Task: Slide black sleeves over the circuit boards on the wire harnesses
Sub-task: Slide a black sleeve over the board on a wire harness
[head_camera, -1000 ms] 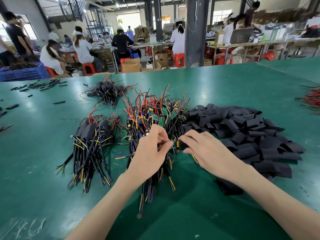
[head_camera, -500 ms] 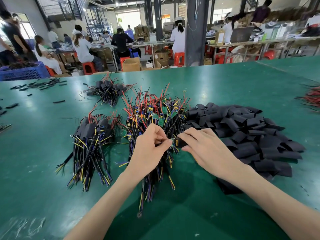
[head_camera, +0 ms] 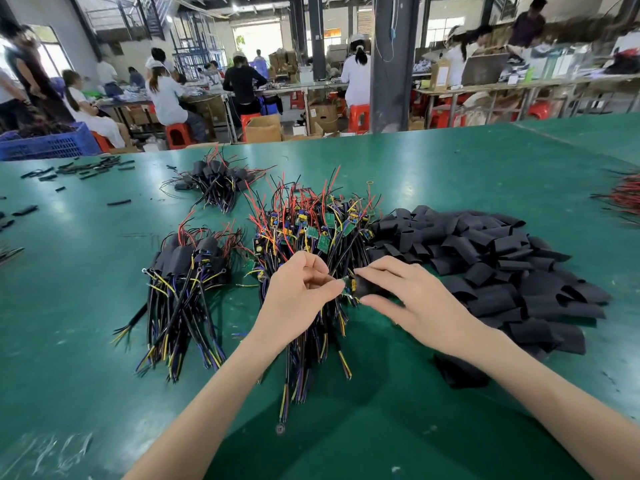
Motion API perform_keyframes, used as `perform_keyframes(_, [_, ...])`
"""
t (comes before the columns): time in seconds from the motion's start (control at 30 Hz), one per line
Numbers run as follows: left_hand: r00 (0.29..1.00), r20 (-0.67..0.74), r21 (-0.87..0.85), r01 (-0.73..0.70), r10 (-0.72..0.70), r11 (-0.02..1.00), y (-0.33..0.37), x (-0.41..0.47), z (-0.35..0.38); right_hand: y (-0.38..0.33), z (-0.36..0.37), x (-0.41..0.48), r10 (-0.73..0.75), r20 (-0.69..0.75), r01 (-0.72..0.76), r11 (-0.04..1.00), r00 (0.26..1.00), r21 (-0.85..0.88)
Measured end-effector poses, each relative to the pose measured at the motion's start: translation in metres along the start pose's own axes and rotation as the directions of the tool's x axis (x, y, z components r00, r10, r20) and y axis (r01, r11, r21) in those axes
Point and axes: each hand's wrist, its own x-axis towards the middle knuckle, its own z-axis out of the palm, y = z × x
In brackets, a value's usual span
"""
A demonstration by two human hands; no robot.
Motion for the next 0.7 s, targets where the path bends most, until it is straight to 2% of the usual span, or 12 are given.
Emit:
perform_keyframes(0.07, [1.000,0.009,0.018,-0.006,0.006,1.000,0.0001,-0.0001,0.0010,0.0036,0.0025,0.0001,0.044,0.024,-0.047,0.992,0.999,0.120])
perform_keyframes(0.17, [1.000,0.029,0.017,-0.005,0.004,1.000,0.0013,-0.0016,0.0043,0.0048,0.0057,0.0010,0.051,0.035,-0.057,0.978,0.998,0.198])
perform_keyframes(0.57, [0.999,0.004,0.011,-0.051,0.051,0.999,0.0017,-0.0043,0.0076,0.0002,0.0075,0.0016,0.050,-0.008,-0.049,0.993,0.999,0.106])
perform_keyframes(0.63, [0.993,-0.032,0.069,-0.109,0.111,0.992,0.0021,-0.0043,0.0062,-0.0003,0.0062,0.0016,0.065,-0.007,-0.063,0.990,0.998,0.124])
perform_keyframes(0.7, [0.966,-0.131,0.155,-0.202,0.222,0.967,0.0041,-0.0020,-0.0005,0.0035,0.0035,0.0020,0.104,-0.055,-0.099,0.992,0.993,0.081])
